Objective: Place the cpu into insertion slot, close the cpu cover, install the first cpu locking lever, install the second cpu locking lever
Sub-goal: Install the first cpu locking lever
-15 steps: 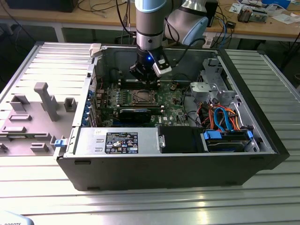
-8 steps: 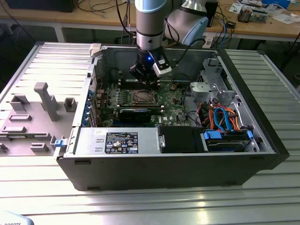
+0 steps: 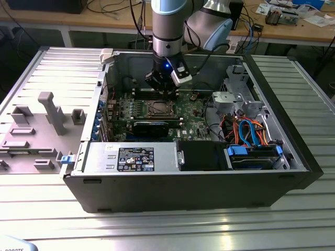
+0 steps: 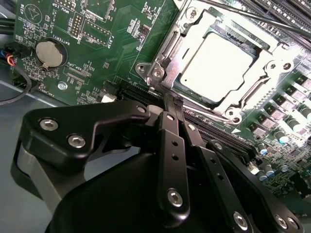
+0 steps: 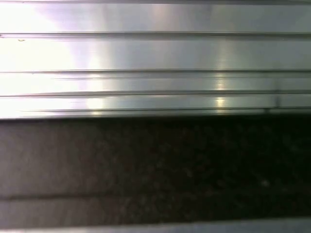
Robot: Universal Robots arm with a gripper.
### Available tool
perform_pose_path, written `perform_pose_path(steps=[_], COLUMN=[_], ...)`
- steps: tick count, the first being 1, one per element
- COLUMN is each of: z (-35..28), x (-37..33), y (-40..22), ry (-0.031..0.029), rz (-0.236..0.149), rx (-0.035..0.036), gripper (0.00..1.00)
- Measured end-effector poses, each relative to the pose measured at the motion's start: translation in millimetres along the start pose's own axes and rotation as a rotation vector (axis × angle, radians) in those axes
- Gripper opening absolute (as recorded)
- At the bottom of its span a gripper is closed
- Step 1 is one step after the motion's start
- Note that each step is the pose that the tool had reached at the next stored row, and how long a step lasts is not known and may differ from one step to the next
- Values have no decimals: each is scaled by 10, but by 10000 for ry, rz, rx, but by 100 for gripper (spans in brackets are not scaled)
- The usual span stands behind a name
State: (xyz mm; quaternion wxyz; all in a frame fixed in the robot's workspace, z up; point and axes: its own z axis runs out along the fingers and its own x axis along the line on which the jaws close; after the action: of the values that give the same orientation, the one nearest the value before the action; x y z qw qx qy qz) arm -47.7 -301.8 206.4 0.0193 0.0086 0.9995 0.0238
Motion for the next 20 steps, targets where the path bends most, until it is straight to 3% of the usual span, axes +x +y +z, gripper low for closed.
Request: perform_pose_path(steps=[7, 12, 15, 20], z=[-11, 12, 19, 39], x=[-1, -6, -7, -9], y=[0, -1, -1, -2], ry=[-1, 9, 5, 6], rz=[-2, -8, -8, -13], rx=[7, 172, 197, 310], gripper=[11, 11, 11, 11])
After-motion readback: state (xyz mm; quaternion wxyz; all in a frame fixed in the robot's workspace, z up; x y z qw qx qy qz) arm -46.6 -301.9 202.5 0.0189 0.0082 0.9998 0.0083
